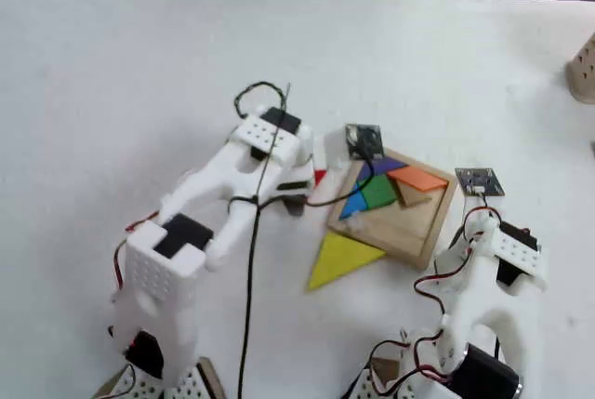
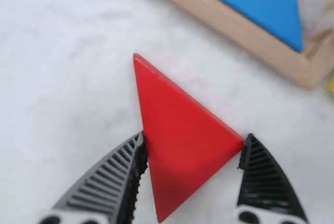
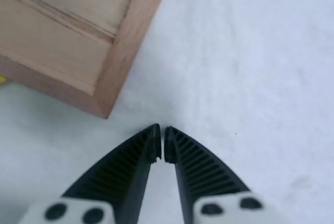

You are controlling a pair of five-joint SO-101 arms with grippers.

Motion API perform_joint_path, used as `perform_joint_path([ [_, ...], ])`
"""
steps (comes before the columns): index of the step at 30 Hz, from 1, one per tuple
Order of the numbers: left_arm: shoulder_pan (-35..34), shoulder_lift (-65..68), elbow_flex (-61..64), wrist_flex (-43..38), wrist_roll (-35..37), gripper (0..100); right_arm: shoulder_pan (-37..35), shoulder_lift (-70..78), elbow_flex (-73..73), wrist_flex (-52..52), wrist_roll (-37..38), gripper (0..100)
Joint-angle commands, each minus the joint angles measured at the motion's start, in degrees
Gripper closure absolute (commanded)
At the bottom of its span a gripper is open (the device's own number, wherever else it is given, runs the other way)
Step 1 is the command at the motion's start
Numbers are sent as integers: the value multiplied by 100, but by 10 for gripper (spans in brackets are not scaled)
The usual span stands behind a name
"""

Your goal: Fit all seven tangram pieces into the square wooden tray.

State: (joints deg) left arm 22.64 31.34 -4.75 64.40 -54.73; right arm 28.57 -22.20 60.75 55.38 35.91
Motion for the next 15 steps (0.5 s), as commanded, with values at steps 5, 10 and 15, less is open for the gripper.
perform_joint_path([
  [5, -743, -655, -598, 835, 1371, 869, -13, -75, -18, -84, 44, 981],
  [10, -840, -725, -633, 1055, 2048, 869, -13, -75, -18, -84, 44, 981],
  [15, -787, -725, -659, 862, 2145, 867, -13, -66, -18, -84, 44, 981],
])
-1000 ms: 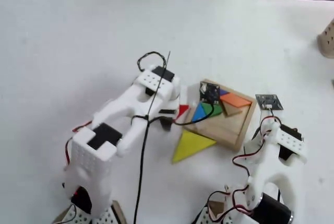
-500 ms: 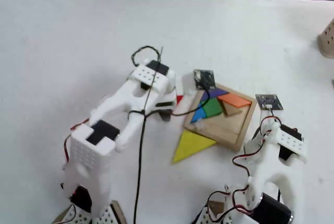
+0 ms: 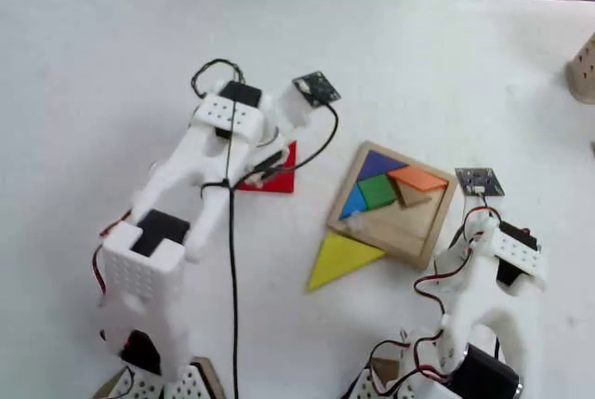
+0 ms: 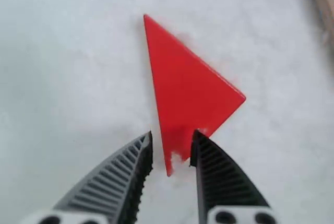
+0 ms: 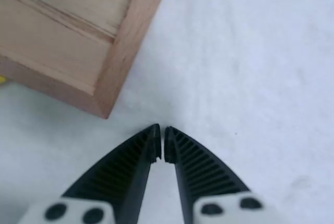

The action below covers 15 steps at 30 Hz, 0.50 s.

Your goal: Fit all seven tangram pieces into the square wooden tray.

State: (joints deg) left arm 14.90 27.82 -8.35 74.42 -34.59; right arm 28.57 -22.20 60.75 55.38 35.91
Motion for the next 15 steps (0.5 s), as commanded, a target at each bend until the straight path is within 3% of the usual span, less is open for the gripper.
perform_joint_path([
  [1, 22, -374, -308, -246, 158, 863, -13, -66, -18, -75, 44, 981],
  [3, 13, -374, -299, -527, 466, 805, -13, -66, -18, -75, 44, 981],
  [7, -207, -356, -308, -615, 958, 586, -22, -66, -18, -75, 44, 981],
  [15, 22, 48, -132, -800, -62, 653, -31, -66, -18, -57, 70, 981],
])
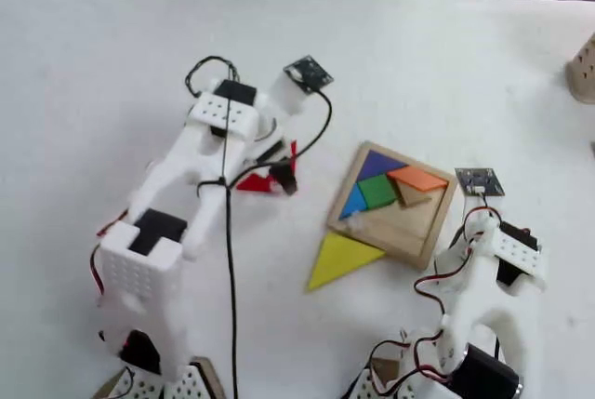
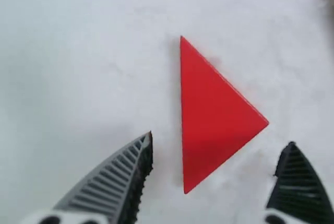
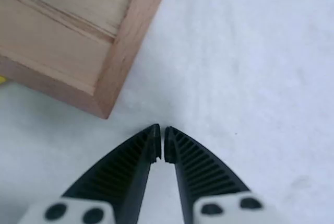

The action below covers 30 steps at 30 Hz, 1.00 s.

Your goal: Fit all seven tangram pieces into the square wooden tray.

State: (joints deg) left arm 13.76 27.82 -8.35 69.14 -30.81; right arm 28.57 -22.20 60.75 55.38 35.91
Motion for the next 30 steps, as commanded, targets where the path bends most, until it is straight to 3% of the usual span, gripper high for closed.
perform_joint_path([
  [1, 127, 189, -141, -404, -519, 653, -22, -66, -9, -48, 70, 981],
  [6, 145, 699, -448, -492, -1116, 656, -31, -66, -9, -48, 97, 981],
  [12, 163, 1024, -949, -237, -1090, 657, -40, -66, -9, -48, 97, 981],
  [30, 382, 1191, -1556, 316, 686, 657, -40, -75, -9, -48, 97, 981],
])
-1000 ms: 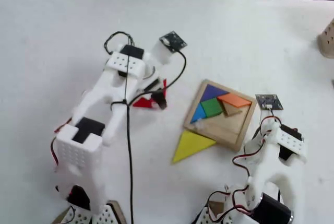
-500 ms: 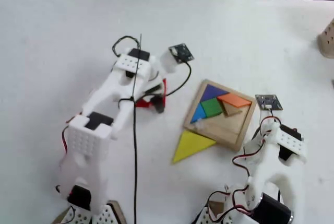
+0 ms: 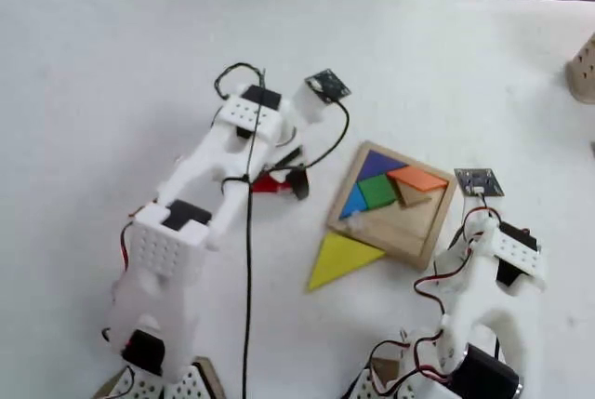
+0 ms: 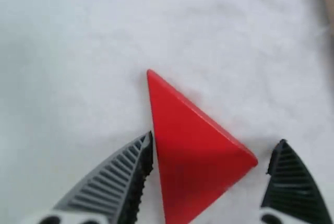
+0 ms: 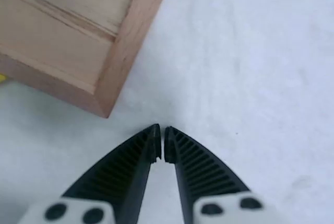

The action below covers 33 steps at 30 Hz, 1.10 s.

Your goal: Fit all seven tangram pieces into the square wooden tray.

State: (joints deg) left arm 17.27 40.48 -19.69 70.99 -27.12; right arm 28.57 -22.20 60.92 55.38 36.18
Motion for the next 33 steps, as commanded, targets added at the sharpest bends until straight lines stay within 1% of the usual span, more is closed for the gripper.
perform_joint_path([
  [1, 13, -75, -413, 132, 352, 657, -40, -75, -26, -48, 70, 981],
  [8, -22, -66, -202, 237, 387, 657, -40, -75, -26, -48, 70, 981],
  [33, -180, -57, -193, 246, 343, 657, -40, -75, -26, -48, 70, 981],
])
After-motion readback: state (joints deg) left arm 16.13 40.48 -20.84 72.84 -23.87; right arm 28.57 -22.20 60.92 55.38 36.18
